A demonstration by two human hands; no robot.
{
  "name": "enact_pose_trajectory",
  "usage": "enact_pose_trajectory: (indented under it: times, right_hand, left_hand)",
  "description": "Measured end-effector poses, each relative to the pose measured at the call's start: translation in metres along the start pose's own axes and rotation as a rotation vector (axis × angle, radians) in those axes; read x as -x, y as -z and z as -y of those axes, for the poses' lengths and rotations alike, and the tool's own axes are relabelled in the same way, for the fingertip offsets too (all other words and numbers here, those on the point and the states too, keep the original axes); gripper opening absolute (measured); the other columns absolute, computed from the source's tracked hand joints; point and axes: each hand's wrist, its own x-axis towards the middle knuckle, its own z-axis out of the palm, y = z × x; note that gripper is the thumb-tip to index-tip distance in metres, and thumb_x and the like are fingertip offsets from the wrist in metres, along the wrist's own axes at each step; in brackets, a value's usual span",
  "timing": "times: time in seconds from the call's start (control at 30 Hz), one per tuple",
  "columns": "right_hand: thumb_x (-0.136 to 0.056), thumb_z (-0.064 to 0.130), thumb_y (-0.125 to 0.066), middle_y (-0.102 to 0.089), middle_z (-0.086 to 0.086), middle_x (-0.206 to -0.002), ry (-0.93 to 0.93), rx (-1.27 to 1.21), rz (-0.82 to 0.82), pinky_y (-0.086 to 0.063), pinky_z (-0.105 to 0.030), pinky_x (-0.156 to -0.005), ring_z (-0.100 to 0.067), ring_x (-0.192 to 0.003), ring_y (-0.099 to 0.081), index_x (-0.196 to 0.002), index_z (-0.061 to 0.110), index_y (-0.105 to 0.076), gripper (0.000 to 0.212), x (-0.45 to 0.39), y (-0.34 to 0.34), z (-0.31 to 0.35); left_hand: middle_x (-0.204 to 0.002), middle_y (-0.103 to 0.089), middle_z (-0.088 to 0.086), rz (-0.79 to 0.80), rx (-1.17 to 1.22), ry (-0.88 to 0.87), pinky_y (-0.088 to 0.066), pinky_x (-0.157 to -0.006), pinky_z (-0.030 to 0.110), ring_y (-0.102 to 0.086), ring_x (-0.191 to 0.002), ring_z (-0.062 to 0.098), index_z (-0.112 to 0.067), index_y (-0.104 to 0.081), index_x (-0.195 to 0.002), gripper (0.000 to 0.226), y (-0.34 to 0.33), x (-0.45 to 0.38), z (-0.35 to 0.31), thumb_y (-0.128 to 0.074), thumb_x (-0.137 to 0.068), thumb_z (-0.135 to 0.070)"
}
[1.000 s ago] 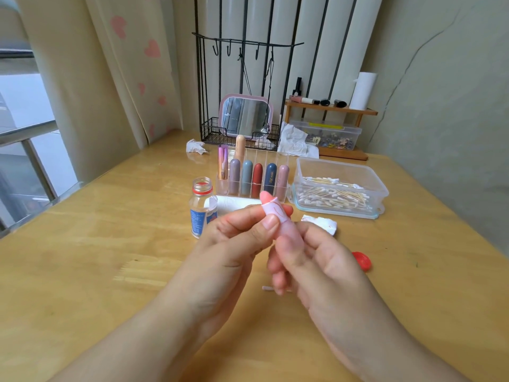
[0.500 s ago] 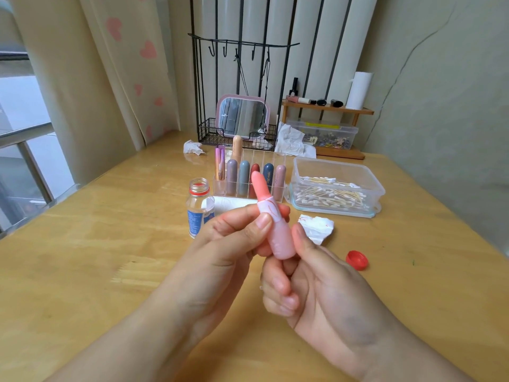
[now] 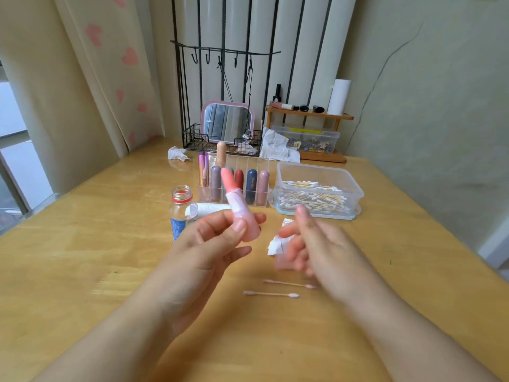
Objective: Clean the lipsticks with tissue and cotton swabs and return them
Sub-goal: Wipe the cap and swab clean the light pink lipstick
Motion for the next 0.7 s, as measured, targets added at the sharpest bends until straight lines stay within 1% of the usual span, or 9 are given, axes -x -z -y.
enact_pose_trajectory:
  times: [0.03,0.1,0.2,0.27,0.33,0.4,0.53,0.63,0.7]
  right_hand:
    - [-0.089,0.059,-0.037,-0.057,-0.001,-0.057,0.026,0.232,-0.144,-0.038,-0.023,-0.051,-0.02,-0.06,-0.057,-0.079,0.009,-0.062,0.057,-0.012,0.01,-0.006]
    - [-0.095,0.054,-0.036,-0.051,-0.004,-0.055,-0.043,0.652,-0.234,-0.035,-0.03,-0.052,-0.028,-0.064,-0.056,-0.065,0.008,-0.053,0.057,-0.036,0.027,-0.018]
    - [-0.094,0.058,-0.031,-0.049,-0.002,-0.065,-0.219,0.996,-0.122,-0.035,-0.029,-0.053,-0.026,-0.072,-0.054,-0.065,0.014,-0.043,0.053,-0.063,0.029,-0.033]
    - [-0.09,0.054,-0.045,-0.046,0.0,-0.07,-0.262,1.034,-0.062,-0.036,-0.027,-0.055,-0.023,-0.075,-0.051,-0.07,0.015,-0.044,0.044,-0.075,0.02,-0.037]
    - [-0.085,0.039,-0.06,-0.042,0.001,-0.063,-0.25,0.955,-0.036,-0.028,-0.026,-0.047,-0.02,-0.064,-0.046,-0.062,0.016,-0.04,0.038,-0.081,0.013,-0.035]
    - [-0.084,0.024,-0.061,-0.046,-0.003,-0.059,-0.178,0.822,-0.099,-0.027,-0.027,-0.046,-0.022,-0.058,-0.047,-0.059,0.014,-0.041,0.034,-0.081,0.011,-0.029]
    - [-0.086,0.02,-0.059,-0.067,-0.004,-0.079,0.183,0.389,-0.422,-0.043,-0.03,-0.065,-0.024,-0.082,-0.062,-0.091,0.012,-0.061,0.01,-0.063,0.014,-0.007]
    - [-0.08,0.023,-0.064,-0.071,0.003,-0.09,0.306,-0.045,-0.306,-0.051,-0.037,-0.082,-0.018,-0.09,-0.066,-0.096,0.021,-0.067,0.016,-0.039,0.002,0.007]
    - [-0.075,0.021,-0.061,-0.072,-0.001,-0.086,0.329,-0.231,-0.123,-0.052,-0.041,-0.081,-0.016,-0.083,-0.067,-0.089,0.014,-0.069,0.018,-0.024,-0.009,0.011]
  left_hand:
    - [-0.108,-0.071,0.009,-0.028,0.0,0.003,-0.05,-0.087,0.032,-0.064,-0.105,0.019,-0.004,-0.066,-0.101,0.034,0.0,-0.001,0.0,-0.062,-0.076,-0.025]
    - [-0.097,-0.071,0.011,-0.053,0.019,-0.005,-0.054,-0.073,0.026,-0.067,-0.086,0.02,-0.004,-0.064,-0.096,0.027,-0.002,-0.002,0.0,-0.061,-0.075,-0.022]
    - [-0.087,-0.068,0.012,-0.048,0.04,-0.013,-0.052,-0.063,0.023,-0.058,-0.066,0.016,-0.004,-0.063,-0.089,0.02,-0.006,-0.001,-0.002,-0.061,-0.077,-0.02]
    - [-0.085,-0.067,0.013,-0.038,0.04,-0.023,-0.051,-0.061,0.023,-0.056,-0.062,0.015,-0.004,-0.064,-0.088,0.019,-0.008,0.0,-0.003,-0.06,-0.078,-0.021]
    - [-0.085,-0.067,0.014,-0.03,0.039,-0.038,-0.051,-0.062,0.023,-0.055,-0.062,0.016,-0.004,-0.064,-0.088,0.02,-0.009,0.001,-0.004,-0.06,-0.079,-0.021]
    - [-0.086,-0.067,0.014,-0.035,0.043,-0.044,-0.051,-0.063,0.023,-0.056,-0.063,0.016,-0.003,-0.064,-0.089,0.022,-0.009,0.002,-0.005,-0.06,-0.079,-0.022]
    - [-0.089,-0.068,0.016,-0.042,0.096,-0.044,-0.051,-0.063,0.023,-0.057,-0.065,0.016,-0.004,-0.066,-0.09,0.022,-0.006,0.0,-0.007,-0.057,-0.081,-0.022]
    - [-0.089,-0.067,0.017,-0.034,0.1,-0.043,-0.052,-0.064,0.024,-0.056,-0.067,0.017,-0.004,-0.066,-0.092,0.023,-0.008,0.001,-0.007,-0.057,-0.082,-0.022]
    - [-0.089,-0.067,0.016,-0.022,0.077,-0.045,-0.051,-0.065,0.024,-0.056,-0.067,0.017,-0.001,-0.064,-0.095,0.026,-0.01,0.002,-0.006,-0.057,-0.082,-0.023]
